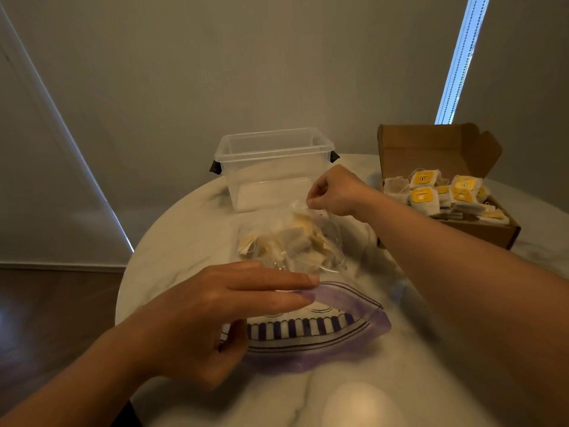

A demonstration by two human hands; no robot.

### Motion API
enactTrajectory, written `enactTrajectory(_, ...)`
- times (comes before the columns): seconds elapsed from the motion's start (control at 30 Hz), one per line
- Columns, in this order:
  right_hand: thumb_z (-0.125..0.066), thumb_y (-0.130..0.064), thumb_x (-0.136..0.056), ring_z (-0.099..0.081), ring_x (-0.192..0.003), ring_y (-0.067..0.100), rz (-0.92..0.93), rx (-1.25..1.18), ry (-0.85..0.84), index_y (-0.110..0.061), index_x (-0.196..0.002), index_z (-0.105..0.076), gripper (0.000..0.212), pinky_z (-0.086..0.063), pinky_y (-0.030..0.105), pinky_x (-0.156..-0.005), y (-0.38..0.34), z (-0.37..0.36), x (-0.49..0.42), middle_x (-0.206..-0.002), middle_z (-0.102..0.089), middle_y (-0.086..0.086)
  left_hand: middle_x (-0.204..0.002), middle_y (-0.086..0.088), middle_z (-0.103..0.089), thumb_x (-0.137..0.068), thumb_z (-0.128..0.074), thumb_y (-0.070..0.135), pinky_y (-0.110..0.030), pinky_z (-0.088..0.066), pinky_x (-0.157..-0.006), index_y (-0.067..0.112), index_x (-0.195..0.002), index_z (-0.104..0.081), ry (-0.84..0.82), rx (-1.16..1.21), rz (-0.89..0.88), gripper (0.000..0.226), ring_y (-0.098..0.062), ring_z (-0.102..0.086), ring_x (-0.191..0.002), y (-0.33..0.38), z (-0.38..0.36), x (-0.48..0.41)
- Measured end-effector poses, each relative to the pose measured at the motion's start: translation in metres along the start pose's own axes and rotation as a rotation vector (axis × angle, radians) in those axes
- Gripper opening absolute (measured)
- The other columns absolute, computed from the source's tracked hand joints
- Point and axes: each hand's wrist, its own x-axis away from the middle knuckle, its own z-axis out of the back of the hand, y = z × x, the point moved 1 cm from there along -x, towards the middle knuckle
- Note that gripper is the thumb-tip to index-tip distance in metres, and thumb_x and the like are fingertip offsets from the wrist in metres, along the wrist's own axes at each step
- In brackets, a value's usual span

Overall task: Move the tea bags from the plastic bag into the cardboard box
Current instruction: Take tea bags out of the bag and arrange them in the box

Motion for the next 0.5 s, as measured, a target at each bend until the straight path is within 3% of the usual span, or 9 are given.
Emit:
enactTrajectory(0.13,-0.068,-0.009,-0.089,-0.063,-0.083,0.014,0.070,-0.204,0.114,-0.018,-0.088,-0.071,0.010,-0.049,0.020,-0.065,-0.004,0.016,0.009,-0.088,-0.067,0.000,-0.151,0.016,-0.041,-0.075,-0.064,0.000,-0.028,-0.055,-0.084,0.032,-0.143,-0.045,-0.019,-0.048,-0.032,0.077,-0.010,-0.054,-0.121,0.005,-0.005,-0.001)
enactTrajectory(0.27,-0.067,-0.006,-0.089,-0.067,-0.075,0.015,0.099,-0.172,0.023,-0.015,-0.087,-0.070,0.010,-0.053,0.021,-0.060,-0.006,0.028,0.018,-0.085,-0.070,0.005,-0.152,0.018,-0.039,-0.072,-0.065,-0.002,-0.028,-0.054,-0.082,0.030,-0.143,-0.048,-0.039,-0.074,-0.040,0.079,-0.010,-0.057,-0.115,0.007,-0.011,-0.005)
enactTrajectory(0.37,-0.068,-0.004,-0.088,-0.067,-0.069,0.011,0.149,-0.345,0.164,-0.016,-0.085,-0.068,0.013,-0.053,0.019,-0.058,-0.006,0.037,0.019,-0.081,-0.070,0.004,-0.152,0.017,-0.039,-0.071,-0.067,-0.002,-0.021,-0.051,-0.087,0.030,-0.143,-0.047,-0.048,-0.064,-0.048,0.081,-0.004,-0.054,-0.118,0.008,-0.012,-0.008)
enactTrajectory(0.5,-0.066,-0.003,-0.089,-0.067,-0.064,0.012,0.180,-0.243,0.017,-0.008,-0.089,-0.068,0.005,-0.057,0.026,-0.059,-0.006,0.035,0.025,-0.079,-0.070,0.008,-0.152,0.020,-0.036,-0.081,-0.059,0.012,-0.016,-0.050,-0.091,0.034,-0.146,-0.041,-0.061,-0.135,-0.055,0.070,-0.001,-0.051,-0.121,0.007,-0.012,-0.011)
